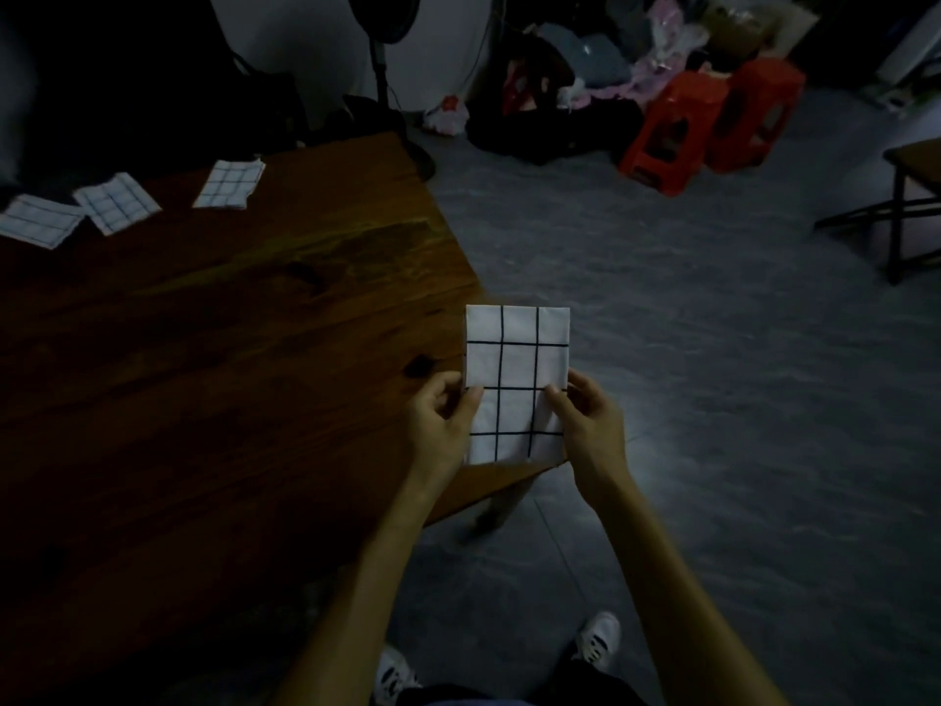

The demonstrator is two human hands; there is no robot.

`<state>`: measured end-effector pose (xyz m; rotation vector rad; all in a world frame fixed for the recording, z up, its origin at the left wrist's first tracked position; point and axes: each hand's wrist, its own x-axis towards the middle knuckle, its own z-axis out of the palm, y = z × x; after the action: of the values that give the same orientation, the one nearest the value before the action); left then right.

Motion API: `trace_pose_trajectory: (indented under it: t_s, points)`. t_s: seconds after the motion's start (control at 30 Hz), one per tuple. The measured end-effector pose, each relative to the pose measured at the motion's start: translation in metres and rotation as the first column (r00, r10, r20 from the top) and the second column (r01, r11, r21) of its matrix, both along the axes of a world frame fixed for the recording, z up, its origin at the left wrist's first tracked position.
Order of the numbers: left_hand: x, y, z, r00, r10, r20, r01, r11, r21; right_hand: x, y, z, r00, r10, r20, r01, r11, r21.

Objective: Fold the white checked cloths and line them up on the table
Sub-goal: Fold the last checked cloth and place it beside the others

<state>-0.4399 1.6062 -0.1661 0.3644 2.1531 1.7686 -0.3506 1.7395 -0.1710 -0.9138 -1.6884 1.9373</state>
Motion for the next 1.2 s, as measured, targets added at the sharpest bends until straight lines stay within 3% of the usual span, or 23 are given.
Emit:
trace_pose_trajectory:
  t_s: [0.3, 0.6, 0.87, 1.07, 1.2]
  points:
    - [0.083, 0.189, 0.036, 0.992, 0.113, -0.059, -0.111, 0.993, 0.047, 0.082, 0.187, 0.037, 0.988, -0.027, -0.155, 0.032, 0.999, 0.032]
    - [0.071, 0.31, 0.066, 0.944, 0.048, -0.327, -0.045, 0.999, 0.019, 0.089, 0.314, 0.066, 0.973, -0.043, -0.227, 0.058, 0.997, 0.059]
    - [-0.002, 0.387, 0.044, 0.949, 0.129, -0.286, -0.108, 0.99, 0.086, 0.013, 0.398, 0.062, 0.983, 0.032, -0.181, 0.001, 0.983, 0.183]
    - [-0.095, 0.451, 0.029, 0.972, 0.168, -0.165, -0.144, 0.978, 0.148, -0.084, 0.46, 0.059, 0.995, 0.056, -0.081, -0.034, 0.967, 0.253]
    - [-0.156, 0.478, 0.029, 0.966, 0.196, -0.167, -0.176, 0.976, 0.129, -0.154, 0.494, 0.062, 0.993, 0.112, -0.045, -0.095, 0.956, 0.278]
